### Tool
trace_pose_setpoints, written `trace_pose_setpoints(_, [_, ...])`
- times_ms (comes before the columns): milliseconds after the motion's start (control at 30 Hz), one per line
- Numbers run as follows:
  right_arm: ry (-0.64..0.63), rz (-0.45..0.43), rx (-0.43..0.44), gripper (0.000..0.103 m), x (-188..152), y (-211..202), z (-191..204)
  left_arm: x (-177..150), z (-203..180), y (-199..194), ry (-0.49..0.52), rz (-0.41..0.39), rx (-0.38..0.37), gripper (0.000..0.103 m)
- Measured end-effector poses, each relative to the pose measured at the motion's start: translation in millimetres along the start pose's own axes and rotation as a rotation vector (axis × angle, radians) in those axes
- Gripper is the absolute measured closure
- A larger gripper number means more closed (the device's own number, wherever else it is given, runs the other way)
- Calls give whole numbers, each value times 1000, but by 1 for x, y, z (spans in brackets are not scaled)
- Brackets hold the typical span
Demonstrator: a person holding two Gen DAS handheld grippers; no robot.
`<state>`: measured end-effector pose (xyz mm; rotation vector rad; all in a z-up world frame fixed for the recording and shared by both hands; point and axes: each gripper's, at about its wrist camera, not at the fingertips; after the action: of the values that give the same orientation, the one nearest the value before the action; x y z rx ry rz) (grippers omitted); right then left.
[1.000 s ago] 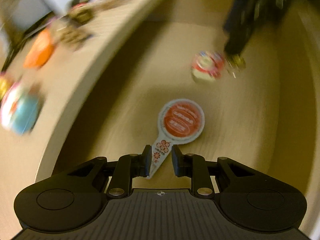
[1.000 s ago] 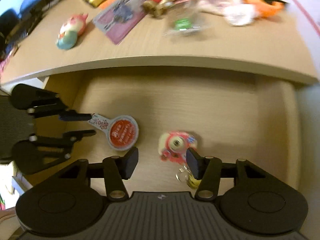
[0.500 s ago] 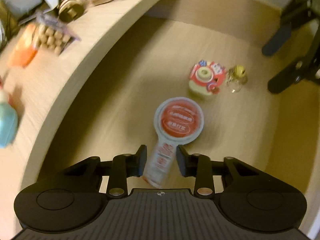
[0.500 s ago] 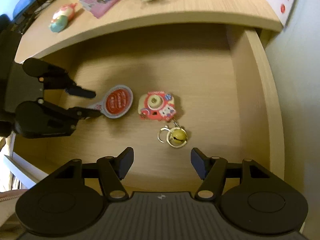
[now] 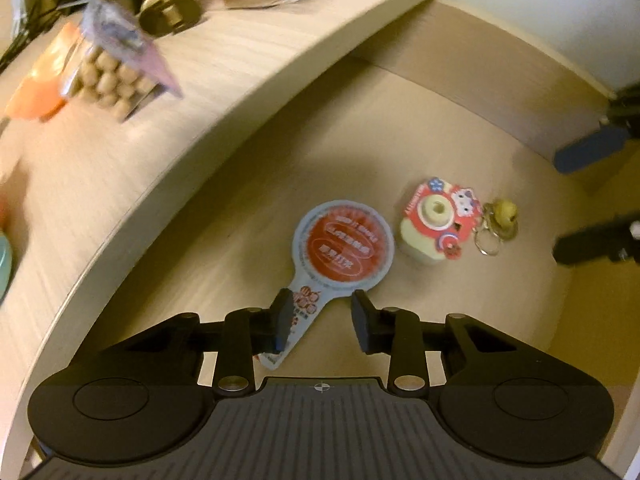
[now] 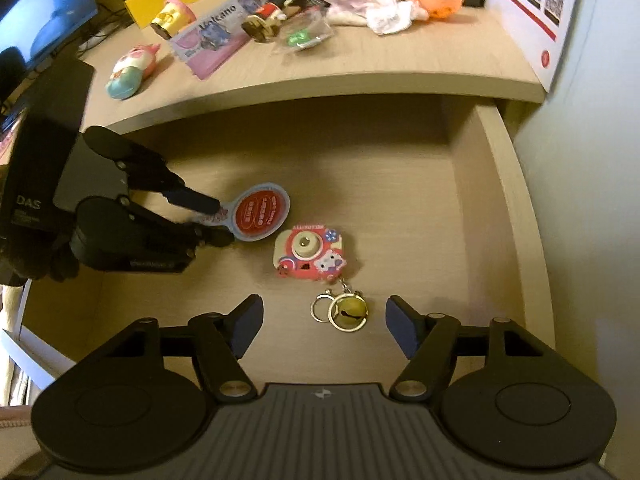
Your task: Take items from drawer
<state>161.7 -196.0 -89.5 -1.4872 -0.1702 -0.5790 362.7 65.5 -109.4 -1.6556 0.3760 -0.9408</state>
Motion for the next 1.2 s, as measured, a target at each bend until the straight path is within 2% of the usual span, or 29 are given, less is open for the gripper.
trace_pose_setpoints(133, [-42,29,-14,34,-4,4,7,-1,1,1,-27,0,-26,65])
trace_pose_setpoints(267, [-79,21,-38,34,-8,2,12,-3,-7,-3,-67,1,-141,64])
trace_pose_setpoints(300, [-74,23,-37,34,-7,1,12,-4,-10,-4,-61,-2,-141,65])
trace_pose_setpoints(467, [-37,48,-53,34,-8,1,9,-8,-28,-14,2,-72,-44,65])
trace_pose_setpoints(567, [-24,61,-57,34,-13,4,10,-16,-32,-13,5,-34,-2,65])
trace_pose_setpoints(667, [-7,66,-46,34,-18,5,9,-17,-27,-5,-51,-4,-23,65])
trace_pose_setpoints(733, [6,69,-42,34,-19,6,7,-17,-26,-3,-86,-17,-30,64])
trace_pose_setpoints(800, [26,71,-35,34,-20,7,5,-17,-28,4,-109,-7,-17,66])
trace_pose_setpoints(1000, [123,63,-8,34,-23,4,-7,-17,-39,7,-129,-49,-3,63])
trace_pose_setpoints(1100, [131,80,-19,34,-20,5,-7,-26,-48,5,-183,-84,20,63])
trace_pose_setpoints(1133, [118,88,-42,34,-17,6,-6,-27,-51,5,-183,-88,28,64])
trace_pose_setpoints(1200, [79,59,-96,34,-7,-1,0,-28,-55,2,-190,-70,13,76])
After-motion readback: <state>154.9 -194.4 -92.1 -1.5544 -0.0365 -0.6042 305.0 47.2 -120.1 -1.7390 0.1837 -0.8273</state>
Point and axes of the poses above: each gripper's, at about its wrist camera, not at the fingertips, and y roughly the way its jaws point, z to its left, x to its top, and after that the axes turned 7 degrees about -x, right-handed
